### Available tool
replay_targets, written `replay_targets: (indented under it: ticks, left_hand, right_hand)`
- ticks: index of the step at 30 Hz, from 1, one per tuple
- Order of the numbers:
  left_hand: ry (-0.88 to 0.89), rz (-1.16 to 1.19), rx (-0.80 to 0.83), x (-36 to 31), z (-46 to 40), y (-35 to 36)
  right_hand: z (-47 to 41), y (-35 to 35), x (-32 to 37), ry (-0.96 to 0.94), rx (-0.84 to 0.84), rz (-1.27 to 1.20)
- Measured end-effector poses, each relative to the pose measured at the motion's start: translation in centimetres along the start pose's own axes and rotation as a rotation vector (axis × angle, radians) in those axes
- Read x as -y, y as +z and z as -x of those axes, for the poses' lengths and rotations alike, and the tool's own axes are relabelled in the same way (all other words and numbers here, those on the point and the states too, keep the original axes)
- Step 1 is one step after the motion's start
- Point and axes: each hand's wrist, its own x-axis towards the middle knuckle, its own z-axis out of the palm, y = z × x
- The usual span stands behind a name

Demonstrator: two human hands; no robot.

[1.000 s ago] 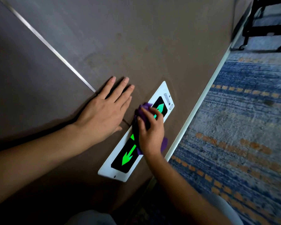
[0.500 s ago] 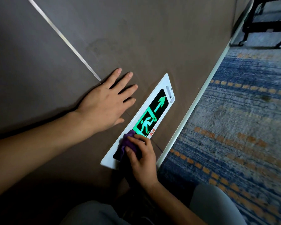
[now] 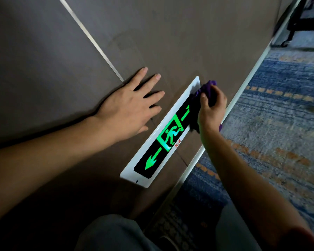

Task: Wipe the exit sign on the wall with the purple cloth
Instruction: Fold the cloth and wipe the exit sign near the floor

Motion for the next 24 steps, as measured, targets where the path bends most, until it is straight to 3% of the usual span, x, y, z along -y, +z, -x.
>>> replay_targets:
  ticks: [10,15,24]
  left_hand:
    - [-0.003,-0.007,0.003,0.0,0.0,-0.1]
    - [-0.012,-0.006,0.007,-0.1,0.0,-0.3]
    - [-0.030,-0.007,0.004,0.0,0.0,-0.4]
  right_hand:
    - [5.6,2.9,-0.6,-0.062,0.015,-0.035]
    - [12.9,2.3,-1.8,0.014,0.129,-0.032]
    - [21.5,-1.0,-4.3,-0.104,0.404,0.072]
